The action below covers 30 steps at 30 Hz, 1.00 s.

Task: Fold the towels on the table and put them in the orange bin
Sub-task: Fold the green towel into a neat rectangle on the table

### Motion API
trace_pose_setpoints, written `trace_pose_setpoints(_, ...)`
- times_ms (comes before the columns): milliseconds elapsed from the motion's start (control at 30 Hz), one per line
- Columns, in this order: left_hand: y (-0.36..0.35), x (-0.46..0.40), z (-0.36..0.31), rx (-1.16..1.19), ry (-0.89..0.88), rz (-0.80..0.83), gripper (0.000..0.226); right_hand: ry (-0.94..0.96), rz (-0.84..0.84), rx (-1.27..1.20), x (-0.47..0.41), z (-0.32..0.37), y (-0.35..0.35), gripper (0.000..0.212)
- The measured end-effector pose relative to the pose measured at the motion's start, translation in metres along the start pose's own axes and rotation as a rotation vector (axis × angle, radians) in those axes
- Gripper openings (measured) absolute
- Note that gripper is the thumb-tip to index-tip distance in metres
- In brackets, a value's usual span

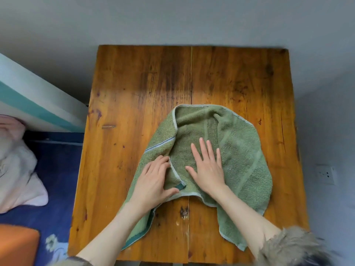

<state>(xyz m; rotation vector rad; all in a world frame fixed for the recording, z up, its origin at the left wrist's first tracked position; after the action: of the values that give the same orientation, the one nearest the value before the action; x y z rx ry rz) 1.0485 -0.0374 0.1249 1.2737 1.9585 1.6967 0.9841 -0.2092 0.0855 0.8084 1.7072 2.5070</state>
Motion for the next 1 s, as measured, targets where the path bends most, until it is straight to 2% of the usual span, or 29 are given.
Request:
trace_pose_setpoints(100,0.005,0.001,0.005,0.059,-0.047,-0.169,0.024,-0.006,0.027,0.016,0.000,0.001,0.003,0.075)
trace_pose_setpoints(133,0.009,0.000,0.007,0.084,-0.059,-0.196,0.013,-0.013,0.039,0.017,0.001,0.001,0.005,0.075)
trace_pose_setpoints(200,0.018,-0.004,0.014,0.137,-0.094,-0.199,0.007,-0.041,0.066,0.010,0.004,0.003,0.009,0.075)
trace_pose_setpoints(267,0.027,-0.004,0.025,0.294,-0.049,-0.176,0.009,-0.076,0.108,-0.002,0.005,0.008,0.013,0.076)
trace_pose_setpoints(333,0.040,0.000,0.042,0.512,0.123,-0.186,0.008,-0.110,0.159,-0.013,0.003,0.015,0.016,0.077)
trace_pose_setpoints(400,0.058,0.006,0.066,0.670,0.289,-0.271,0.008,-0.149,0.205,-0.026,0.000,0.022,0.019,0.078)
trace_pose_setpoints(500,0.088,0.012,0.109,0.797,0.463,-0.399,0.009,-0.201,0.243,-0.047,-0.003,0.032,0.022,0.077)
trace_pose_setpoints(600,0.109,0.007,0.152,0.917,0.620,-0.450,0.010,-0.243,0.263,-0.066,-0.004,0.041,0.022,0.078)
trace_pose_setpoints(700,0.110,-0.005,0.182,0.941,0.780,-0.460,0.017,-0.269,0.275,-0.066,-0.007,0.042,0.023,0.080)
trace_pose_setpoints(767,0.102,-0.009,0.186,0.937,0.871,-0.421,0.033,-0.293,0.256,-0.072,-0.004,0.043,0.025,0.077)
trace_pose_setpoints(867,0.083,-0.005,0.166,0.828,0.856,-0.364,0.057,-0.327,0.105,-0.084,0.003,0.055,0.025,0.068)
trace_pose_setpoints(1000,0.054,-0.007,0.138,0.604,0.801,-0.242,0.065,-0.187,-0.085,-0.061,-0.007,0.093,0.025,0.061)
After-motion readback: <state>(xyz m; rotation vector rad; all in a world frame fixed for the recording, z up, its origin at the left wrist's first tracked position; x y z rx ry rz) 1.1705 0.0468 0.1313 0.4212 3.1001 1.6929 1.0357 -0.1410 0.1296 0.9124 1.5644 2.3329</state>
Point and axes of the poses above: each hand's wrist, its own x-axis away from the middle knuckle, its own y-axis out of the back of the hand, z = x × y, the point moved 2 cm from there along -x, towards the middle knuckle, and after that the axes turned 5 degrees about -x, right-handed, at the moved point
